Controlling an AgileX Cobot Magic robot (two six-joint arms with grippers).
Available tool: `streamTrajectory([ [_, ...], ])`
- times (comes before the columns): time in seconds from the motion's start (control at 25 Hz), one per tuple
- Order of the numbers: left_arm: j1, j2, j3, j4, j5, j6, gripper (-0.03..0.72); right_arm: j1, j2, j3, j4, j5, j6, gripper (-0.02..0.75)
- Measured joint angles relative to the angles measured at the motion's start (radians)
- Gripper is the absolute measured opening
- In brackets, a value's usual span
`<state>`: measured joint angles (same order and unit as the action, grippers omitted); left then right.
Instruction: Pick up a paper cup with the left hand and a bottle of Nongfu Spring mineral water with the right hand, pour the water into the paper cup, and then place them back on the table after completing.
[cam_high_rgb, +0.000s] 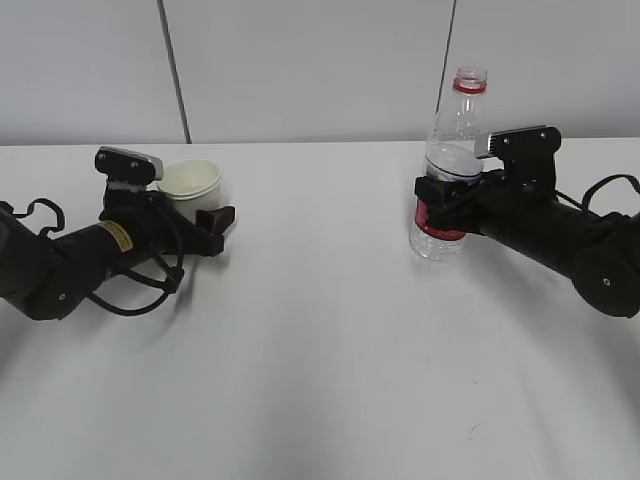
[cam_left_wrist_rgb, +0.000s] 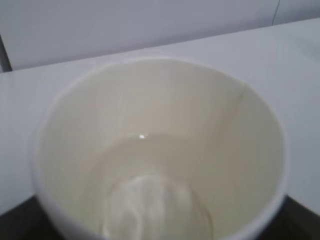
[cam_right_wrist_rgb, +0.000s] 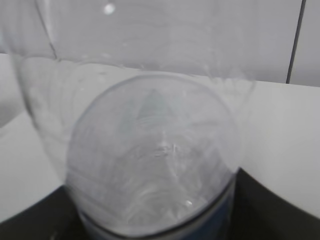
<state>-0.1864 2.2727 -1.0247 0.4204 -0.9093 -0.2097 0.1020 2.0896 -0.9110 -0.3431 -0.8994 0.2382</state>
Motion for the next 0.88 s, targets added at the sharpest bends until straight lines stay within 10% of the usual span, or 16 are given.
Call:
streamTrajectory([
  [0.88,0.0,-0.07,0.076,-0.023,0.013,0.001,0.56,0.0,0.0,0.0,0.0,0.0,0.001,0.427],
])
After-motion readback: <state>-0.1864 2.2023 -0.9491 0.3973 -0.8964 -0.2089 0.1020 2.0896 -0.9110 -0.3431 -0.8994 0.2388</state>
